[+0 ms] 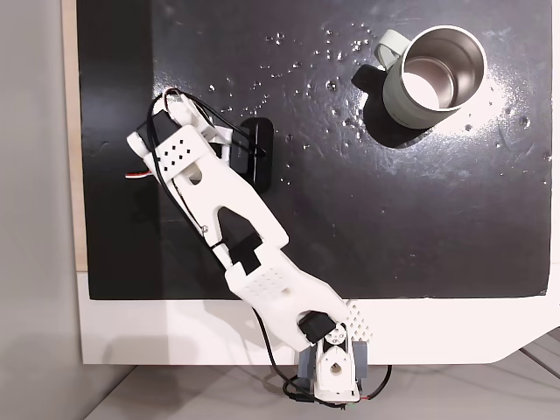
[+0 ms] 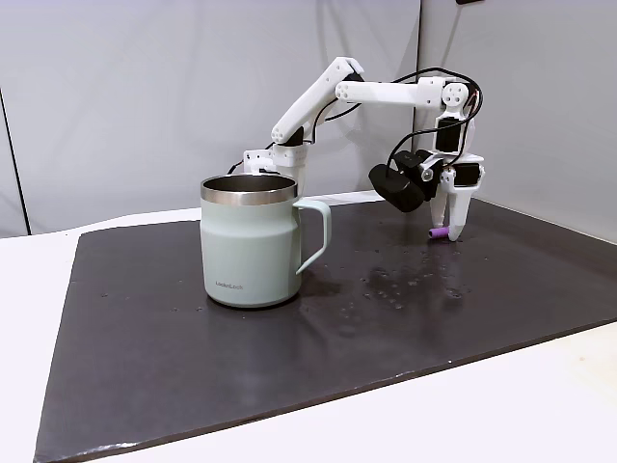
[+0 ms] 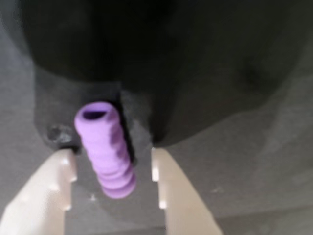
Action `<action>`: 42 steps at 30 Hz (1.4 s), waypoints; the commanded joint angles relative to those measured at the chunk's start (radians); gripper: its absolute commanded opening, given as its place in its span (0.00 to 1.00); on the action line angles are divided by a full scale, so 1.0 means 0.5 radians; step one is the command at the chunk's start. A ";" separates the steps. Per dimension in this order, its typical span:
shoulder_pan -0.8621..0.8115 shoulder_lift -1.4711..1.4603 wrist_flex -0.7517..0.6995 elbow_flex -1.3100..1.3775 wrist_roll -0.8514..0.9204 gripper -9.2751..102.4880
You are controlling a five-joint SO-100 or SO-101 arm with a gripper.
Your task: Grasp a pengrip and put it in the cup.
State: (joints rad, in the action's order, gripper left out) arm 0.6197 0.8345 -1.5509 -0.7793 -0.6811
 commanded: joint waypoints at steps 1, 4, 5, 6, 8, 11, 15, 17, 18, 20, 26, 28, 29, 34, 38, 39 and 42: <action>0.012 0.003 -0.031 0.107 0.021 0.18; 0.006 0.000 -0.052 0.107 0.025 0.15; 0.000 0.003 -0.058 0.110 0.025 0.14; -0.012 0.015 -0.064 0.110 0.034 0.13; -0.040 0.052 -0.074 0.107 0.061 0.10; -0.095 0.141 -0.095 0.104 0.086 0.08; -0.166 0.307 -0.132 0.095 0.107 0.08; -0.202 0.417 -0.138 0.061 0.132 0.08; -0.221 0.466 -0.147 0.055 0.153 0.08; -0.267 0.561 -0.169 0.055 0.196 0.08; -0.476 0.859 -0.270 0.055 0.334 0.08; -0.571 0.951 -0.307 0.055 0.380 0.08; -0.620 0.997 -0.325 0.058 0.405 0.08; -0.902 1.132 -0.448 0.126 0.500 0.08; -1.163 1.169 -0.482 0.245 0.607 0.08; -1.224 1.172 -0.485 0.279 0.638 0.08; -1.399 1.166 -0.485 0.371 0.758 0.08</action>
State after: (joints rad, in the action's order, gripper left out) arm -0.0077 1.3560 -1.7902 -0.6703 -0.3528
